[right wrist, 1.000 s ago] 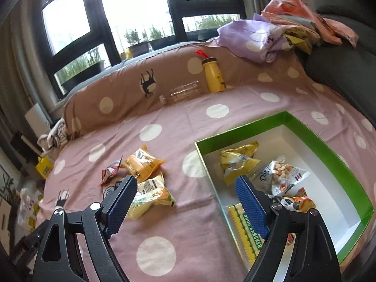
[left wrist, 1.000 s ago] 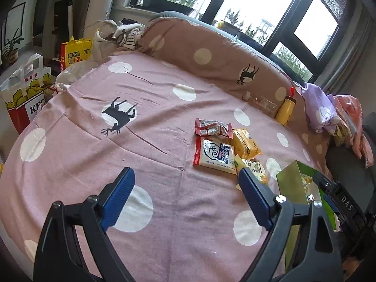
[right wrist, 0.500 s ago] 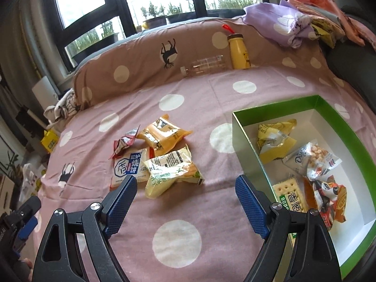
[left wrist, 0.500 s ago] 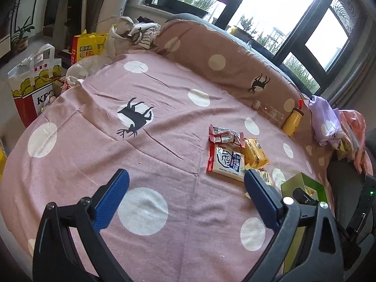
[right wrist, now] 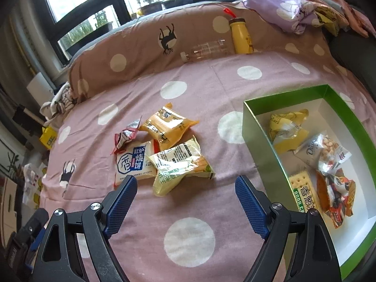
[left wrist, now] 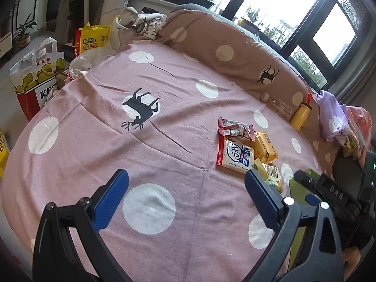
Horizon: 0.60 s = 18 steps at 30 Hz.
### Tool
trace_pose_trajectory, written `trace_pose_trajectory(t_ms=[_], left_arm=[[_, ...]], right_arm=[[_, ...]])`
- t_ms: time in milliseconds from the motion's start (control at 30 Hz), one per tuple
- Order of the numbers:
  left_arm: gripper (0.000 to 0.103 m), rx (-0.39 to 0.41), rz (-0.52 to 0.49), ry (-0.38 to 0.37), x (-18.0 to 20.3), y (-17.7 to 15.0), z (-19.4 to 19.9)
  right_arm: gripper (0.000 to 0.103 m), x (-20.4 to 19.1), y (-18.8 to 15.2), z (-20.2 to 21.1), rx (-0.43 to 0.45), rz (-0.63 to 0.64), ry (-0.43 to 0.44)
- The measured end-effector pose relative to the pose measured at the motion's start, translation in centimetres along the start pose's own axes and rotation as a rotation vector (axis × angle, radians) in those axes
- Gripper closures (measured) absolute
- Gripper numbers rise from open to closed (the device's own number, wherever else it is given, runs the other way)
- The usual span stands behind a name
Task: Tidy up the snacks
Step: 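Withdraw the right gripper from the box to the white-green corn snack bag, then grasp the white-green corn snack bag with the right gripper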
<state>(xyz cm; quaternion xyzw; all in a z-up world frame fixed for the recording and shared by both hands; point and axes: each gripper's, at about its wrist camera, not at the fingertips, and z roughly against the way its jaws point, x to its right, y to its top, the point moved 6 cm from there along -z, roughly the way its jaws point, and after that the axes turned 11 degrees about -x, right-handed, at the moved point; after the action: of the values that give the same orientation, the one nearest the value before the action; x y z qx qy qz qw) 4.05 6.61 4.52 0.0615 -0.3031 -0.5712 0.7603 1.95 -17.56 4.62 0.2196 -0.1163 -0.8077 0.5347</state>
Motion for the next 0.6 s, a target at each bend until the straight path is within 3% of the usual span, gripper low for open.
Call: trace_pose_trajectory(t_ms=[67,133,233,400,467,533,600], left_arm=[[0.003,-0.018,0.005,-0.039,0.1,0.1,-0.3],[0.003,-0.025,0.008,-0.054,0.2,0.1,-0.4],[0.003,-0.028,-0.009,-0.004,0.2,0.1,-0.7],[0.003,-0.048,-0.012,0.009,0.3,0.0,-1.3],[0.003,-0.053,-0.021,0.026,0.4,-0.1,-1.5],[0.003,-0.059,-0.033,0.040,0.5,-0.2,-1.7],[0.003,-0.062,-0.039,0.045,0.5,-0.3,-1.8]], right_arm=[[0.017,-0.6,1.4,-1.4,-0.046,0.011,0.045],[0.017,-0.9,2.8,-3.3,-0.083,0.043,-0.012],[0.017,-1.3,3.6,-5.6,-0.116,0.116,-0.095],[0.017,-0.3,2.9,-8.8,-0.196,0.124,-0.108],[0.017,-0.2,2.7,-9.6,-0.211,0.132,-0.072],[0.017,-0.1,2.4,-9.8,-0.214,0.126,-0.053],[0.024,-0.3,2.2,-9.4,-0.189,0.144,-0.058]])
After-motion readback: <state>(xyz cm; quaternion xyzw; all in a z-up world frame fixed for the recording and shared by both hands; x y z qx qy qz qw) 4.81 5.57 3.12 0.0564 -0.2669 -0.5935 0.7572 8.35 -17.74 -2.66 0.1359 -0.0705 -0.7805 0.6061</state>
